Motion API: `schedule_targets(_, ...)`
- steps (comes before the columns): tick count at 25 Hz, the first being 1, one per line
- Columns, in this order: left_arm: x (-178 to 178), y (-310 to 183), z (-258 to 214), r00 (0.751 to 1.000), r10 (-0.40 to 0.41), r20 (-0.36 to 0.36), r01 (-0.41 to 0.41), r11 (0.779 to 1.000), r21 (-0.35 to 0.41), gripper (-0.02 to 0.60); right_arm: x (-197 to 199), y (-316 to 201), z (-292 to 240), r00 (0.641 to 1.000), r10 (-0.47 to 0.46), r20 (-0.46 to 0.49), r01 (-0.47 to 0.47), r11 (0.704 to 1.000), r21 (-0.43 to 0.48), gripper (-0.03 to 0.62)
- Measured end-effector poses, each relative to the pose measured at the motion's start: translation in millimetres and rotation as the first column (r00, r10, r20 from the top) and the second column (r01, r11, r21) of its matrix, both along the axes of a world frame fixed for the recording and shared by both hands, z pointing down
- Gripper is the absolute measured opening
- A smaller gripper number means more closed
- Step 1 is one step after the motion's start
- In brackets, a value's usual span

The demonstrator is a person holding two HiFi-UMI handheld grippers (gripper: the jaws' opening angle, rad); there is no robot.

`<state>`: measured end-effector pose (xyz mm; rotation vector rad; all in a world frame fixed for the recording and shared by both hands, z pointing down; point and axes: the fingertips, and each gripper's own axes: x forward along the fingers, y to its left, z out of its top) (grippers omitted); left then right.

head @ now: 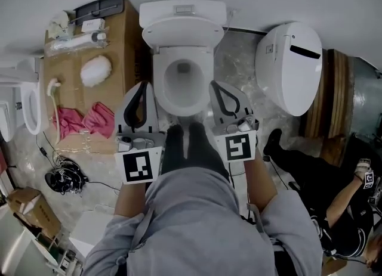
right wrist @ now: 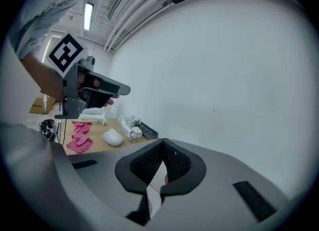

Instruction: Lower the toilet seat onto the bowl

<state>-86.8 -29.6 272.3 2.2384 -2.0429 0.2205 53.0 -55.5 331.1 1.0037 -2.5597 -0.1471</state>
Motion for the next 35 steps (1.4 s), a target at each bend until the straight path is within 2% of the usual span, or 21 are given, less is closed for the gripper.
schedule_targets(10,1.8,-0.9,-39.2,1.0,0.0,0.009,-0.001,0.998,0.058,-0.002,0.8,-14.2,-86.1,0.987,0.039,0.156,-0.058,0.991,0.121,0.0)
schedule_targets(16,-2.1,-6.3,-75.3,1.0,-0.004,0.02,0.0,0.986,0.166,-0.002,5.1,-15.4,-135.9,0.967,0.053,0.249,-0.1,0.979,0.179,0.0)
schedule_targets(19,-5.9,-9.1,-83.2,0.999,-0.019,0.028,0.014,0.986,0.168,-0.002,8.8,-15.6,-154.3,0.957,0.06,0.284,-0.119,0.973,0.196,0.0)
schedule_targets(29,-10.4,-10.7,-107.9,0.999,-0.032,0.029,0.025,0.974,0.226,-0.002,15.3,-10.7,-188.8,0.932,0.06,0.358,-0.152,0.96,0.235,-0.002)
schedule_targets(35,-9.3,-9.2,-108.7,0.999,-0.031,0.027,0.024,0.973,0.229,-0.002,13.1,-10.4,-191.7,0.928,0.066,0.366,-0.159,0.96,0.232,-0.003)
